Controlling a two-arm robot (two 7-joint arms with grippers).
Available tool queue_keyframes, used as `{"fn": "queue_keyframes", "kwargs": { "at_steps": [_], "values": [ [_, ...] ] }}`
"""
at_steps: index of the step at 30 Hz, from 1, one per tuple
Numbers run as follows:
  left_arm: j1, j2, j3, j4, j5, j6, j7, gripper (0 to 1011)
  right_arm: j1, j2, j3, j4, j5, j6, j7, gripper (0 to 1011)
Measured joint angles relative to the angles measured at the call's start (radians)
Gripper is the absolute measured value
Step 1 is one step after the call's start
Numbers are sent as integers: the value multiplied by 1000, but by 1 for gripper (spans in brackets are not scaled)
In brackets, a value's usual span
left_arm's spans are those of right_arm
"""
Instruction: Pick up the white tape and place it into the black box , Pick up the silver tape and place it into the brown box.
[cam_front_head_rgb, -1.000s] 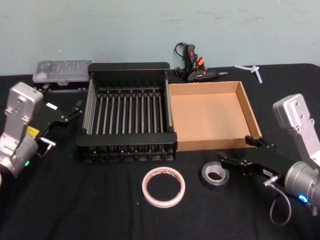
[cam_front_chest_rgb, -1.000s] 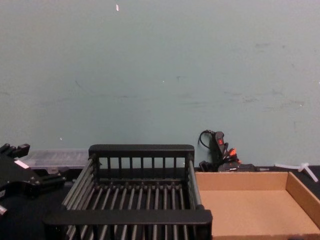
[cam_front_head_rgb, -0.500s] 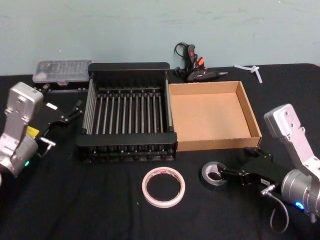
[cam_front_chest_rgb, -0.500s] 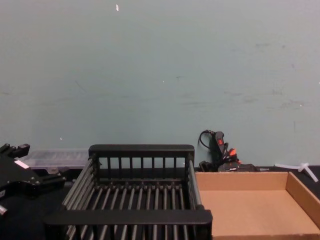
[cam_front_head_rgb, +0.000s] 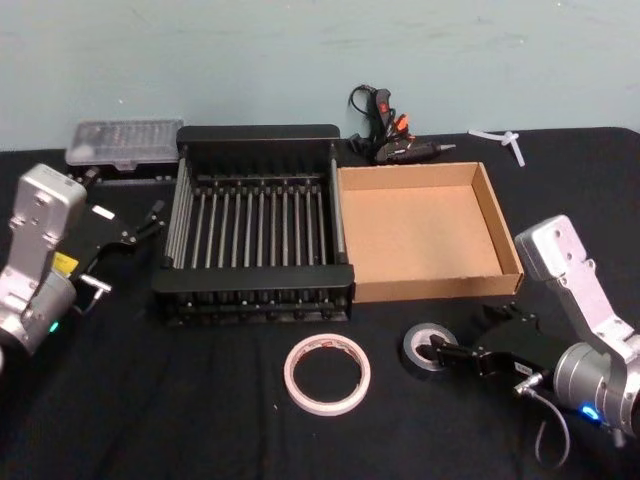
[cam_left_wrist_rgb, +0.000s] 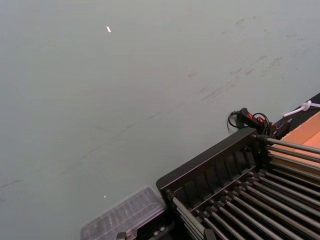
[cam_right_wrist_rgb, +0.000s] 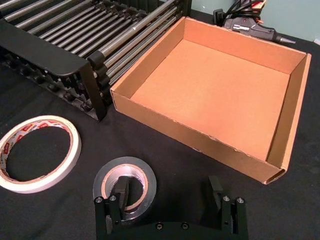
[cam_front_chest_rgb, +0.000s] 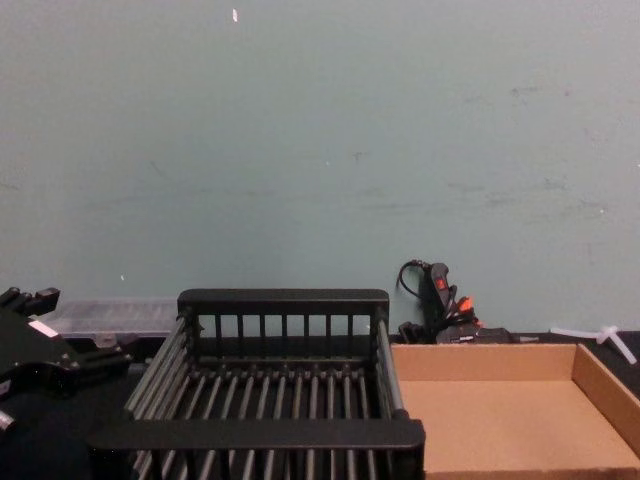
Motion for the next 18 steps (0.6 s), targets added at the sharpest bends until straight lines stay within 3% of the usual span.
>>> {"fn": "queue_keyframes", "kwargs": {
  "at_steps": [18],
  "values": [
    [0, 0, 0, 0, 0, 0, 0, 1001, 16, -42, -1, 38, -44, 15, 21, 1002]
  ]
}}
